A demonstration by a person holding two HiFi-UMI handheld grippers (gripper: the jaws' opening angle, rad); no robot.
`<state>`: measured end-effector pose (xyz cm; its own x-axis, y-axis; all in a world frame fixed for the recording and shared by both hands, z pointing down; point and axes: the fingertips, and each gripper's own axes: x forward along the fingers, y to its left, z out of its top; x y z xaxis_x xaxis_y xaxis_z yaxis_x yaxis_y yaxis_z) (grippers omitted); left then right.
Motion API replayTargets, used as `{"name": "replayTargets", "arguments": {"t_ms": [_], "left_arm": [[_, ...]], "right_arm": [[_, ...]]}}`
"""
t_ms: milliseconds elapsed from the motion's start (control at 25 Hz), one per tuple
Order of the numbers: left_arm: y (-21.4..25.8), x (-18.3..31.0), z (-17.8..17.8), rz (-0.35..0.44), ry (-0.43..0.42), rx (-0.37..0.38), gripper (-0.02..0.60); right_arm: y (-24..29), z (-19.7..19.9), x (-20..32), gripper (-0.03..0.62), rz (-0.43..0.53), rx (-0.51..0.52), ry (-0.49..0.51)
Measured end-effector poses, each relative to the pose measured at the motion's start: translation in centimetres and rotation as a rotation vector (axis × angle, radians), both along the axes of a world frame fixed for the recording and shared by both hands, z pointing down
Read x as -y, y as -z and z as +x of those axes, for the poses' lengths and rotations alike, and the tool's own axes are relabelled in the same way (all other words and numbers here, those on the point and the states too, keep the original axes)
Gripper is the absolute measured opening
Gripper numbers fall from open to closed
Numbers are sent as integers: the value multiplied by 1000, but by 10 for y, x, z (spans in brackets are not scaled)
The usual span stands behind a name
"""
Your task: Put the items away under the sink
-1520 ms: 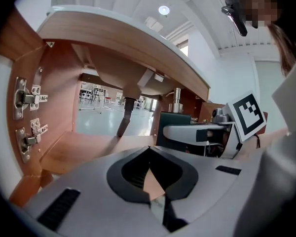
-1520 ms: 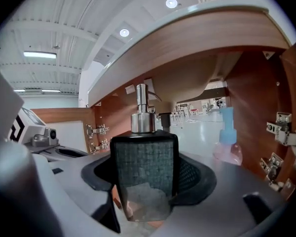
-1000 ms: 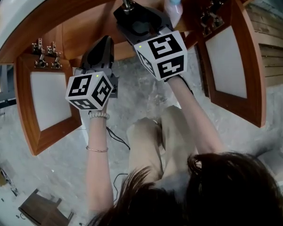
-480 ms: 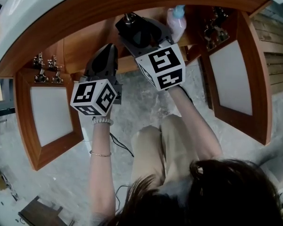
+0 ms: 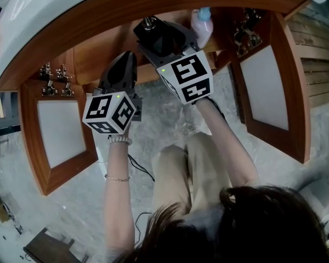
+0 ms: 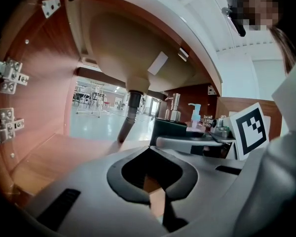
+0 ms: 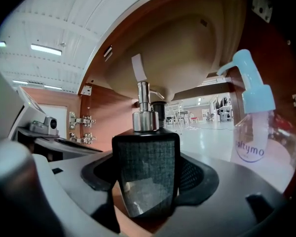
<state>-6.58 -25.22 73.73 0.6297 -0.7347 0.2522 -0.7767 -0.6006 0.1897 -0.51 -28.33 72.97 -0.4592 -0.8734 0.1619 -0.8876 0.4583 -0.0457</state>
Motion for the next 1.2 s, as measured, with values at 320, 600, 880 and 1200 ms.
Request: {"name": "replayTargets", "arguments": {"t_ms": [320, 600, 880, 1200], "left_arm": [[23, -15, -1, -39, 9, -2, 0], [55, -34, -3, -77, 12, 6, 0], [89, -58, 1, -121, 14, -1, 0], [136, -87, 9, -160, 8, -10, 0]], "right_arm": [[5, 4, -10, 342, -72, 5, -25], [32, 7, -29, 345, -128, 9, -26], [69, 7, -58, 342, -162, -7, 9], [127, 13, -93, 310, -189, 15, 14]]}}
